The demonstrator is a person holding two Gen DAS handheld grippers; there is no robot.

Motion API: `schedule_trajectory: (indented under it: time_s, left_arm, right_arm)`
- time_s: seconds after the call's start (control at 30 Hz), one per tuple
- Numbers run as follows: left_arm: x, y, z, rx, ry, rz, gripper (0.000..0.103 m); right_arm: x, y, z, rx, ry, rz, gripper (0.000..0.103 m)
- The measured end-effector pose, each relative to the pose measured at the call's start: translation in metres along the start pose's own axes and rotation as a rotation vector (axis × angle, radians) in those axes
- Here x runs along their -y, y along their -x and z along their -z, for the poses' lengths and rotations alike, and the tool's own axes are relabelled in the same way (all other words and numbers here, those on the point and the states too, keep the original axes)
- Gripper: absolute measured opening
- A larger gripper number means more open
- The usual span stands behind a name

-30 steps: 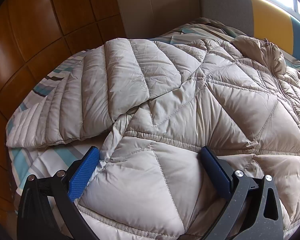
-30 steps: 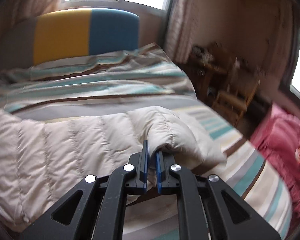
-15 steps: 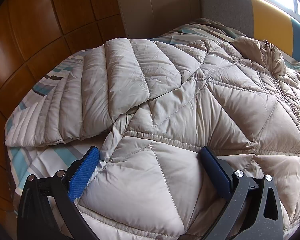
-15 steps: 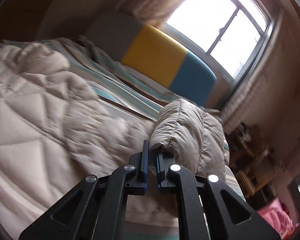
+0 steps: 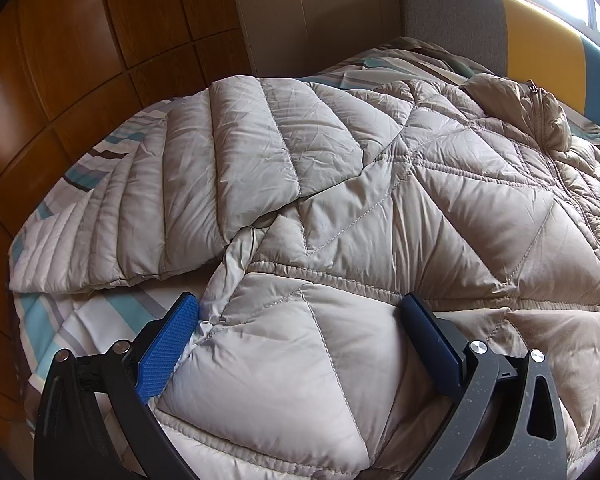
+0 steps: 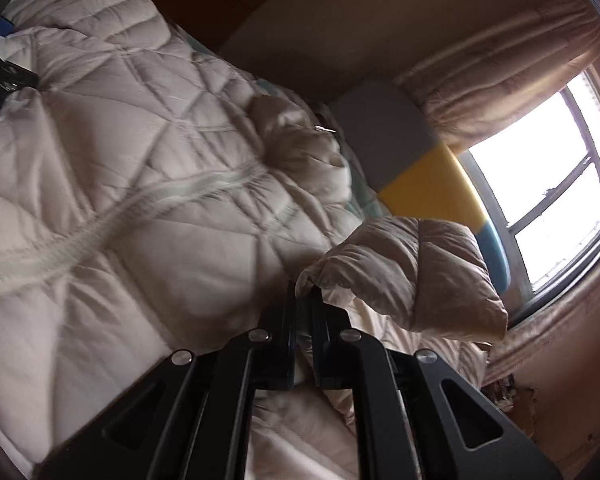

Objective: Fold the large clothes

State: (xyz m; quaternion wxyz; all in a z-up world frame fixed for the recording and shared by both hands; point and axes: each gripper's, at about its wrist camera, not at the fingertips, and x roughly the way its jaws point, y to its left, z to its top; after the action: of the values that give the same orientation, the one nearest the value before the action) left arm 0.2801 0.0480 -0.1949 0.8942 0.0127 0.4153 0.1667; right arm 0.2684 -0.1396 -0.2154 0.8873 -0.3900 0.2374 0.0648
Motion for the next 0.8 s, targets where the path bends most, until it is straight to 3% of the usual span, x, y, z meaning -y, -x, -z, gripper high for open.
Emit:
schedule_trajectory:
  time_s: [0.17,0.2,0.3,0.43,0.53,0.6,0.8]
  left_arm:
    - [0.000,0.000,0.000,-0.003,0.000,0.001,0.100]
    - [0.001,0.000,0.000,-0.006,-0.004,-0.002,0.100]
    - [0.002,0.004,-0.003,-0.017,-0.004,0.005,0.100]
    - [0.001,0.023,-0.016,-0.011,-0.005,0.036,0.100]
    - [0.011,0.061,-0.032,0.089,0.013,0.097,0.100]
    - [0.027,0.082,-0.042,0.144,0.009,0.149,0.100]
    - [0.139,0.089,-0.061,0.141,-0.151,0.301,0.100]
  right_arm:
    - [-0.006,0.013,0.000,0.023,-0.004,-0.105,0.011]
    - [-0.004,0.017,-0.001,0.034,-0.015,-0.133,0.015]
    - [0.010,0.035,0.003,0.084,-0.061,-0.149,0.047]
    - [0.041,0.061,0.020,0.115,-0.188,-0.177,0.053]
    - [0.077,0.076,0.046,0.125,-0.366,-0.142,0.065]
    - [0.106,0.075,0.067,0.093,-0.521,-0.109,0.065]
    - [0.191,0.042,0.142,-0.193,-0.971,0.139,0.072]
